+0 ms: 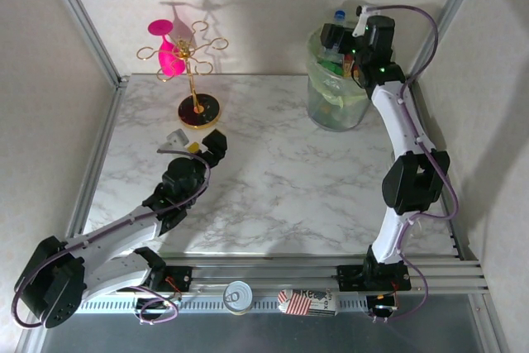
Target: Put the plastic bottles in the bin
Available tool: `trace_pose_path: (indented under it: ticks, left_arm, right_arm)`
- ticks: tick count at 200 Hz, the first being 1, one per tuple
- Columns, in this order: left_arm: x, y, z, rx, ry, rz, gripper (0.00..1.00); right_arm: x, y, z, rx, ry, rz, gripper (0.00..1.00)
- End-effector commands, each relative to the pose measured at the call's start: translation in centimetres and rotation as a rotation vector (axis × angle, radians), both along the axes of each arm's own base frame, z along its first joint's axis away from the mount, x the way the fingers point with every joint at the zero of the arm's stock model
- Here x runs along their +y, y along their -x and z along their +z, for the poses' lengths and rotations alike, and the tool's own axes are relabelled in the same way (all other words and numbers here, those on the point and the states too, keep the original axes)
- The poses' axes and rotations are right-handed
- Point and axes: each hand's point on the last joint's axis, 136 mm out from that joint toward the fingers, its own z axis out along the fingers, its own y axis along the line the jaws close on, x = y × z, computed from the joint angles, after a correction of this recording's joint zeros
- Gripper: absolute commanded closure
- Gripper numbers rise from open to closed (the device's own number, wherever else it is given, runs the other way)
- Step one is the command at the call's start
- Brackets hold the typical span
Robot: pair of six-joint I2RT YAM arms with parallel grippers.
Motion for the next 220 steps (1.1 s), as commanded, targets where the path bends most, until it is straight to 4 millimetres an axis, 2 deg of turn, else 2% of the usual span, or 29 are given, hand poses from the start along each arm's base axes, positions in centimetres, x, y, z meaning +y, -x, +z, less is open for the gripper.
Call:
trace_pose_path:
  ticks: [1, 39, 61, 84, 115, 134, 177, 220]
  left_arm:
    - [1.2, 0.0, -0.1, 0.004, -0.021, 0.042, 0.0]
    - [1.9, -0.3, 0.4, -0.001, -0.039, 0.066, 0.0]
    - [2.4, -0.6, 0.9, -0.006, -0.049, 0.08, 0.0]
    - [2.8, -0.6, 1.4, -0.016, -0.051, 0.093, 0.0]
    - [3.6, -0.6, 1.2, -0.001, -0.059, 0.121, 0.0]
    - [4.4, -0.6, 0.8, 0.02, -0.069, 0.153, 0.0]
    - [5.7, -0.6, 0.7, 0.035, -0.078, 0.193, 0.0]
    - [6.2, -0.4, 0.5, 0.037, -0.075, 0.201, 0.0]
  right_arm:
    - [-1.1, 2.5, 5.0, -0.108, 0.017, -0.029, 0.01]
    - [-0.9, 5.2, 5.9, -0.173, -0.007, 0.007, 0.01]
    - [-0.2, 5.0, 5.5, -0.166, -0.036, 0.04, 0.01]
    - [-0.1, 3.2, 3.6, -0.108, -0.055, 0.021, 0.01]
    - [-0.3, 0.2, 0.5, -0.014, -0.079, -0.038, 0.01]
    - [-0.2, -0.9, -0.7, 0.007, -0.086, -0.067, 0.01]
    - [0.2, -3.7, -3.8, 0.086, -0.111, -0.103, 0.19]
    - [-0.1, -6.2, -6.7, 0.16, -0.077, -0.18, 0.21]
